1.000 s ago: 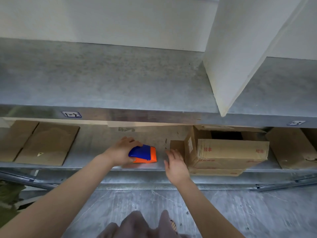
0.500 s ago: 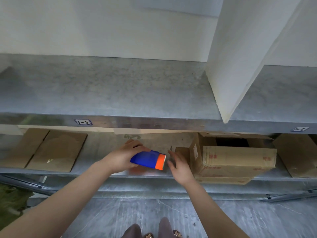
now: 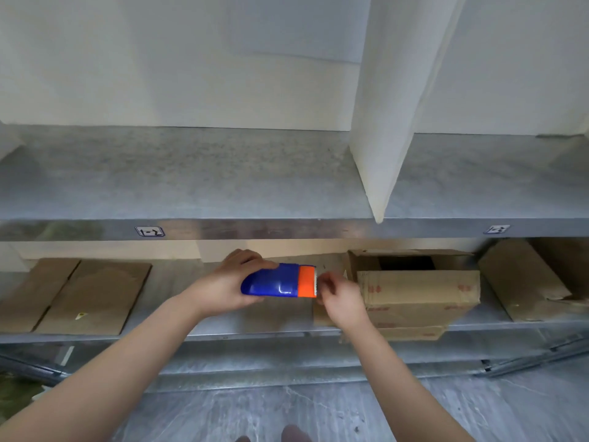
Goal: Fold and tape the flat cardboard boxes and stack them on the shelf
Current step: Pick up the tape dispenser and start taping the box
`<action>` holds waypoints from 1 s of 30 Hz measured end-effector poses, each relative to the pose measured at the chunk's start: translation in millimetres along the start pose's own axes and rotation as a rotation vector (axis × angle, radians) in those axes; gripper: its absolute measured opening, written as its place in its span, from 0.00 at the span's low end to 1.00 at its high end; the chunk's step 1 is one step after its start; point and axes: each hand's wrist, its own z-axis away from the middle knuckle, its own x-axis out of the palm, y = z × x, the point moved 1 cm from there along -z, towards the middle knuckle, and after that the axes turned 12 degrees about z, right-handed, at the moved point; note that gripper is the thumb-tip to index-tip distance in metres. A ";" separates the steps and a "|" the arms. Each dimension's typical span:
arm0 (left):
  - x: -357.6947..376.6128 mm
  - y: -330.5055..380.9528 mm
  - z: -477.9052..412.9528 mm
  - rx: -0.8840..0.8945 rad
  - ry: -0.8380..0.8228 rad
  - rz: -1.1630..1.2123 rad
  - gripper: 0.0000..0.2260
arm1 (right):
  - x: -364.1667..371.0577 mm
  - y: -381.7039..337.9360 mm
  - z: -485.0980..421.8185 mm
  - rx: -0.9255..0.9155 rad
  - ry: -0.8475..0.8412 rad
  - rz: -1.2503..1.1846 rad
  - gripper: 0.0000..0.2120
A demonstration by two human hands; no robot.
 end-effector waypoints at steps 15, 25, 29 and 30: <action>29.7 112.8 -72.9 -0.016 -0.065 -0.014 0.29 | -151.0 86.7 8.1 0.249 0.210 -0.006 0.07; 85.2 176.2 -144.0 -0.260 -0.145 0.077 0.31 | -221.5 166.2 -21.3 0.318 0.127 -0.131 0.04; 104.8 184.3 -158.9 -0.332 -0.177 0.109 0.31 | -231.9 187.2 -27.2 0.272 0.087 0.111 0.07; 108.2 185.9 -162.2 -0.343 -0.187 0.107 0.31 | -232.8 191.8 -28.2 0.263 0.079 0.136 0.08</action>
